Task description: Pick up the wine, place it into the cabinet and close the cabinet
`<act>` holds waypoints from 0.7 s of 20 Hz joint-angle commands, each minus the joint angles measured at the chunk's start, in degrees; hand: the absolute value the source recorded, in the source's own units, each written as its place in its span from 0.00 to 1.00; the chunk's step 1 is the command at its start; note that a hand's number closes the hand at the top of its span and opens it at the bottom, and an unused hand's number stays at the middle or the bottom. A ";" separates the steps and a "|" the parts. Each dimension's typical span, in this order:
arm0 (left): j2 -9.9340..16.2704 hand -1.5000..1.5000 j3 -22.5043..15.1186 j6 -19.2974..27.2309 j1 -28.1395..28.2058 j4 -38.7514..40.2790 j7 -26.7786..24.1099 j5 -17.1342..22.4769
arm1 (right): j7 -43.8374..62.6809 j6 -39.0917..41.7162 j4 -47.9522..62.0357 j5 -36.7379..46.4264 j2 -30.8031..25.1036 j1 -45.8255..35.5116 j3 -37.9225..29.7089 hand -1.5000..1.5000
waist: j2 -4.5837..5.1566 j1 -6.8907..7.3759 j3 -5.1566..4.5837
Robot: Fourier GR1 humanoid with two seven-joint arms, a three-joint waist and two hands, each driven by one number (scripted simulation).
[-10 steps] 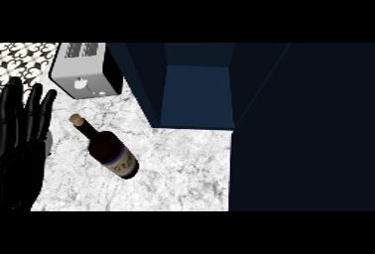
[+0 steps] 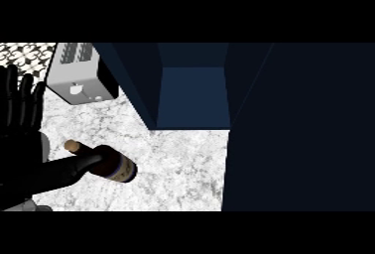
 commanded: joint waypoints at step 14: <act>-0.14 0.00 -4.14 10.59 -20.46 -5.32 34.57 -15.71 | 20.82 -3.90 -22.90 2.54 0.60 4.71 12.49 0.00 | -0.04 0.12 0.07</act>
